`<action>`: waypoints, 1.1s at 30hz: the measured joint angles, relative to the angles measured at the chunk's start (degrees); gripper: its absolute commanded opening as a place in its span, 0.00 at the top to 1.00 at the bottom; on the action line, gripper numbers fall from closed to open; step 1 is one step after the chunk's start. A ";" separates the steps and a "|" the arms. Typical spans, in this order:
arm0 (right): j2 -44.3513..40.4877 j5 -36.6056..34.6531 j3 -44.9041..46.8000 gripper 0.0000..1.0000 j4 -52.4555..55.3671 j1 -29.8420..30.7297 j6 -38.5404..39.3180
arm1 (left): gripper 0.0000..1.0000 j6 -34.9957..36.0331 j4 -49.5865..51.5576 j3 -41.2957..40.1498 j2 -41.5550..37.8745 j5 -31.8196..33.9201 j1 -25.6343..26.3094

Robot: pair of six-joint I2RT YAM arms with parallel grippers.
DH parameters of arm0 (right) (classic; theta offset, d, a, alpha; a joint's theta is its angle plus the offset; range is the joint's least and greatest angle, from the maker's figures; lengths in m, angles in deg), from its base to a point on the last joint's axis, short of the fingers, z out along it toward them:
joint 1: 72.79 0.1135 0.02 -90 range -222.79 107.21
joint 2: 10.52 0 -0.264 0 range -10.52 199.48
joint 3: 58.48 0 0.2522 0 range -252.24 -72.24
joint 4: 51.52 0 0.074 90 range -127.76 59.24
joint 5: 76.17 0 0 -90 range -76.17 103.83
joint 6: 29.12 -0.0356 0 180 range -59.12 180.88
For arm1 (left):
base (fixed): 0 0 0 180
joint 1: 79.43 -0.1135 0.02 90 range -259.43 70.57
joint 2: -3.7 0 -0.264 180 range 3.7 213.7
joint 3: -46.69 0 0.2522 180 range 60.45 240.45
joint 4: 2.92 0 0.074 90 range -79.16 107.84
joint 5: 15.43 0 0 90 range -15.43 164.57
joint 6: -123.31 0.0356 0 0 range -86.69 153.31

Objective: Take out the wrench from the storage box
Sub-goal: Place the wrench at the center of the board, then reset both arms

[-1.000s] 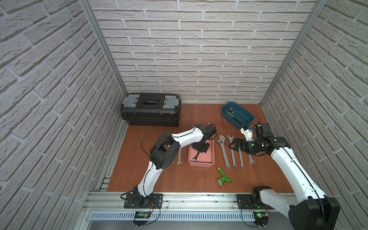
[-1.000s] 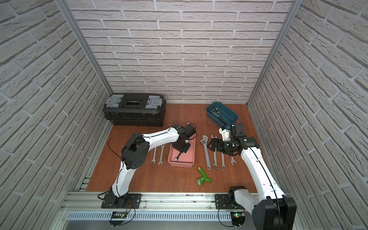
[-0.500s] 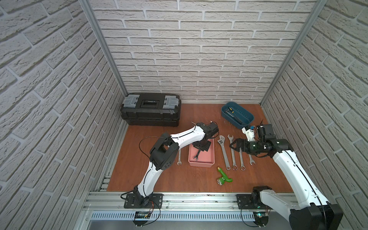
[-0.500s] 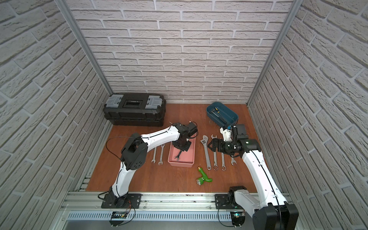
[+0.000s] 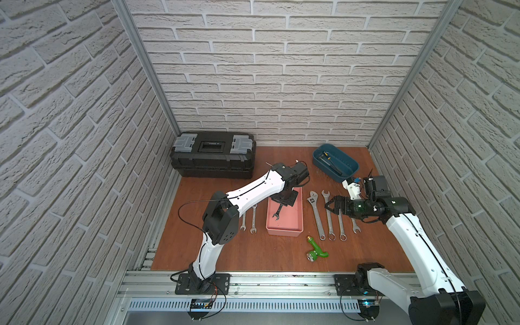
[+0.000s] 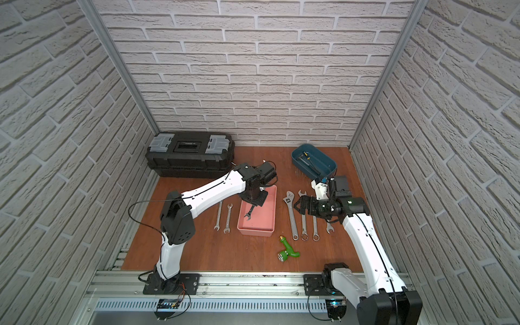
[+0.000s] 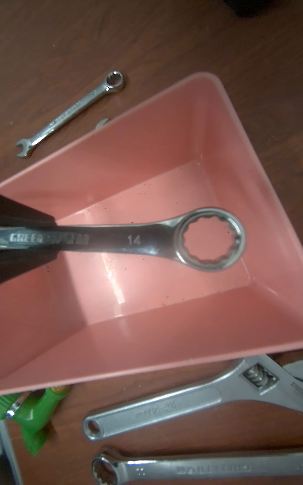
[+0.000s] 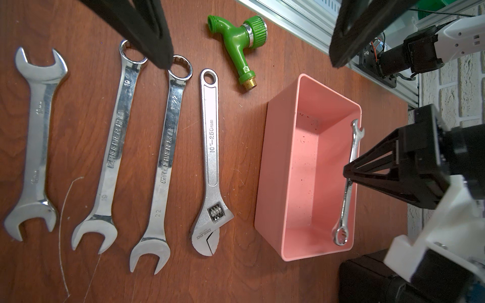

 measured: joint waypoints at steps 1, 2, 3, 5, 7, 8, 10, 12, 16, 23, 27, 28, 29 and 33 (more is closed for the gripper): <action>0.00 0.07 0.00 0.03 -0.07 0.00 -0.15 | 0.98 -0.17 0.24 -0.70 -1.36 0.20 -0.33; 0.02 0.17 0.02 0.03 -0.22 0.00 -0.31 | 0.97 -0.37 0.31 -1.88 -3.08 0.37 -0.81; 0.02 0.24 0.02 0.03 -0.37 0.00 -0.37 | 0.97 -0.55 0.35 -3.48 -5.05 0.55 -1.44; 0.07 0.52 0.02 0.03 -0.57 0.00 -0.72 | 0.97 -0.68 0.55 -6.73 -8.52 0.85 -2.89; 0.17 0.85 0.02 0.03 -0.81 0.00 -0.76 | 0.97 -0.70 0.70 -10.32 -11.63 1.22 -4.63; 0.31 1.01 0.02 0.03 -0.83 0.00 -0.76 | 0.97 -0.70 0.61 -12.28 -12.98 1.42 -5.64; 0.61 1.09 0.02 0.03 -0.83 0.00 -0.74 | 0.97 -0.61 0.24 -16.20 -15.21 1.75 -7.65; 0.87 1.14 0.02 0.03 -0.83 0.00 -0.74 | 0.97 -0.46 -0.85 -21.35 -17.49 1.90 -10.43; 1.20 1.27 0.02 0.03 -0.79 0.00 -0.70 | 0.96 0.61 -3.50 -30.05 -20.28 2.05 -15.87; 1.33 1.31 0.22 0.03 -0.76 0.00 -0.15 | 0.96 3.13 -10.14 -38.80 -19.85 1.92 -22.64; 1.46 1.40 0.61 0.03 -0.68 0.00 0.35 | 0.95 3.82 -14.36 -40.28 -17.14 1.53 -24.44; 1.51 1.44 0.63 0.03 -0.70 0.00 0.37 | 0.95 3.96 -15.13 -40.46 -16.39 1.40 -24.70; 1.62 1.49 0.63 0.03 -0.68 0.00 0.39 | 0.95 4.09 -16.17 -40.74 -15.50 1.18 -25.03; 2.16 1.53 0.63 0.03 -0.70 0.00 0.57 | 0.94 4.50 -18.99 -41.38 -12.35 0.39 -26.34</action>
